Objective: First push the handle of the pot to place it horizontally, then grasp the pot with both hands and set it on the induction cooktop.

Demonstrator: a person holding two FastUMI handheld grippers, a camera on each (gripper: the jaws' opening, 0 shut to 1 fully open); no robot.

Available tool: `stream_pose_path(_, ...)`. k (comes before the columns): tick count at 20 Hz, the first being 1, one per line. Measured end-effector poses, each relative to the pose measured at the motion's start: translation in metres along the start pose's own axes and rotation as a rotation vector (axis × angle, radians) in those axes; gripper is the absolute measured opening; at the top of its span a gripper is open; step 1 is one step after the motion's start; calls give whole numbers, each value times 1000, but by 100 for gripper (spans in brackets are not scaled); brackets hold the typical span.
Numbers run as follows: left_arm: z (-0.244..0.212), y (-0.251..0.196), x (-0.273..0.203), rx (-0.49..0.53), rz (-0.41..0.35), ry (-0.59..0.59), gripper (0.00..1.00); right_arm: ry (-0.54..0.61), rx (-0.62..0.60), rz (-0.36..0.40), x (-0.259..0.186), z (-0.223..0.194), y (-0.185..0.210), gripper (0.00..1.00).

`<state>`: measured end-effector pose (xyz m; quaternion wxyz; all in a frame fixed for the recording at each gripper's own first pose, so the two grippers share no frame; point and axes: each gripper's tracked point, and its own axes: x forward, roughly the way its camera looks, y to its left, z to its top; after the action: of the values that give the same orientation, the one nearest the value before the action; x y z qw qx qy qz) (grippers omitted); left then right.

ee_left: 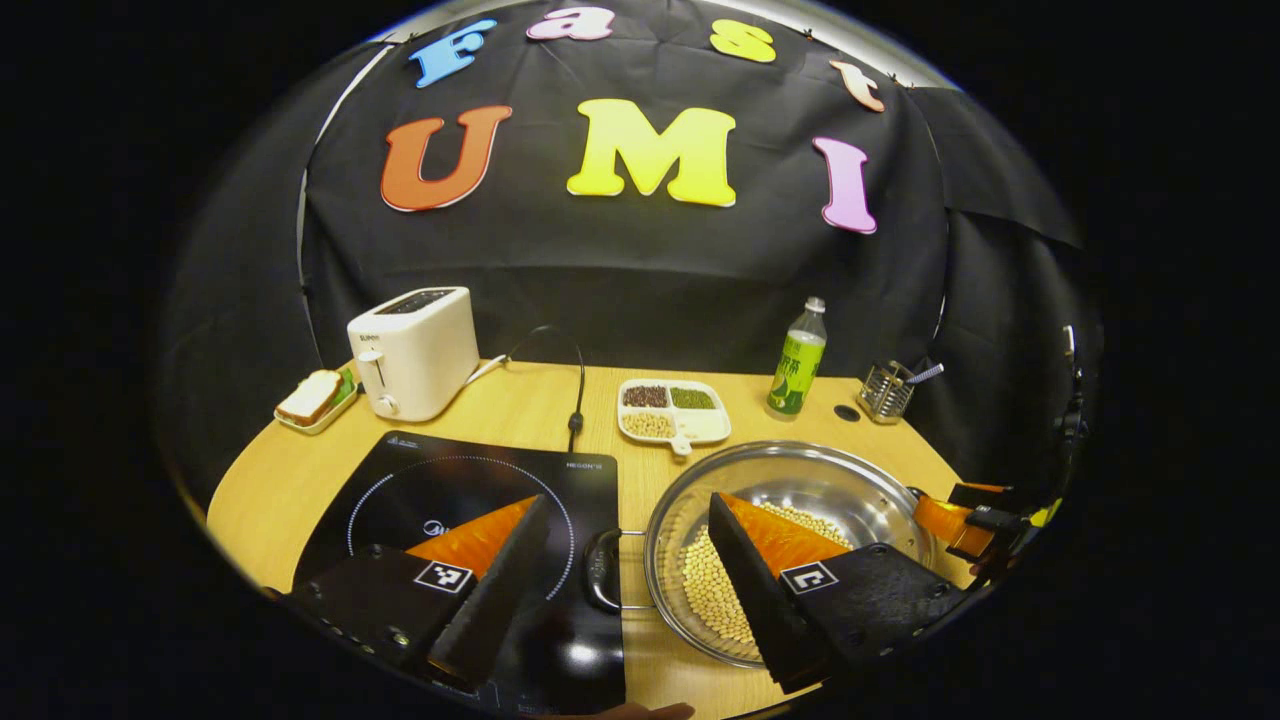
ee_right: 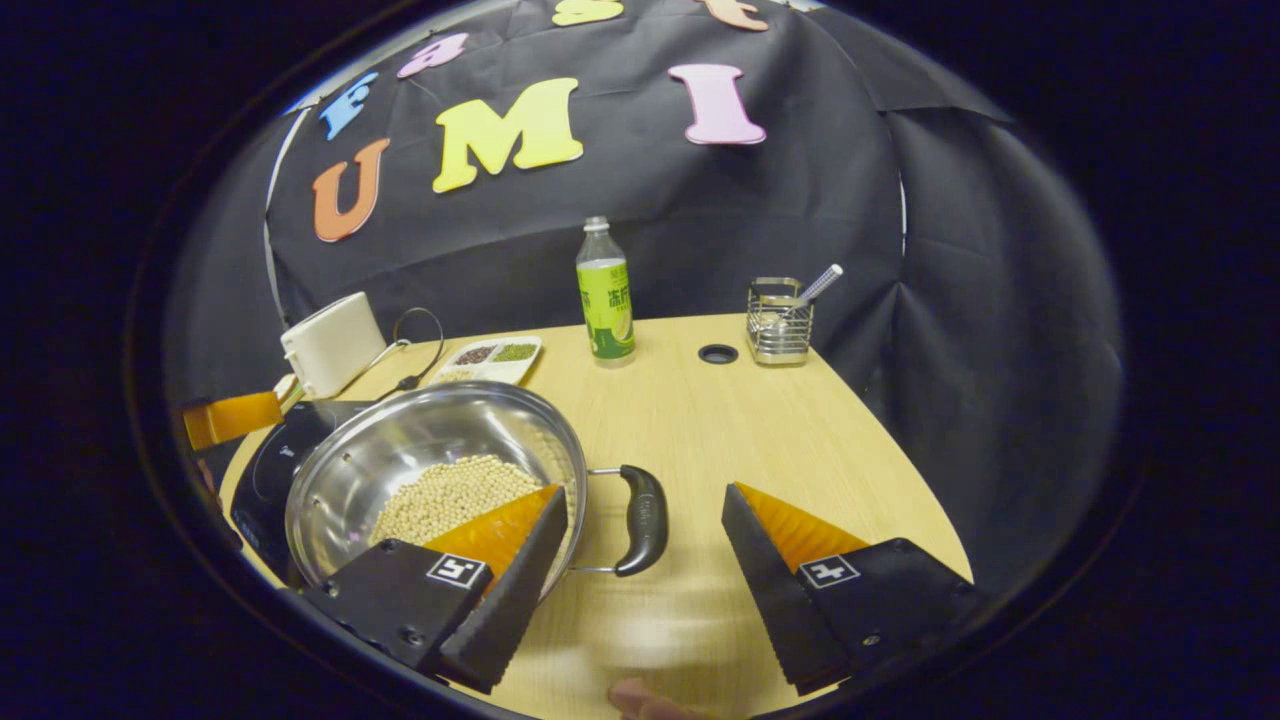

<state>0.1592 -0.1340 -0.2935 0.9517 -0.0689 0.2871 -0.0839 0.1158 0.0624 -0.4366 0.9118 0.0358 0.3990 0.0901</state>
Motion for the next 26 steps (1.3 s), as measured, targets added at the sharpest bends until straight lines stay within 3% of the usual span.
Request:
stream_pose_path(4, -25, -3, 20, 13, -14, 82, 96, 21, -47, 11, 11, -1, 3, 99)
stream_pose_path(5, -30, -3, 24, 17, -10, 103, 100, 24, -63, -5, 15, -1, -2, 98)
stream_pose_path(6, -35, -1, 28, 20, -1, 124, 96, 26, -79, -13, 18, -1, -4, 98)
stream_pose_path(13, -53, 6, 44, 29, 25, 190, 95, 58, -125, 2, 29, -5, -1, 100)
stream_pose_path(17, -56, 15, 43, 70, 50, 203, 86, 89, -117, 31, 30, -8, 6, 94)
stream_pose_path(19, -56, 13, 44, 63, 41, 202, 61, 111, -92, 49, 30, -11, 9, 86)
stream_pose_path(20, -54, 12, 44, 57, 27, 197, 71, 125, -82, 62, 30, -13, 12, 82)
stream_pose_path(22, -51, 8, 45, -11, -11, 187, 75, 123, -87, 64, 29, -13, 13, 70)
stream_pose_path(23, -50, 8, 41, -43, -25, 192, 75, 123, -85, 62, 31, -12, 12, 70)
stream_pose_path(24, -48, 6, 42, -51, -43, 183, 59, 125, -76, 57, 29, -10, 12, 69)
stream_pose_path(26, -48, 9, 44, -24, -61, 173, 57, 136, -68, 35, 32, -12, 11, 68)
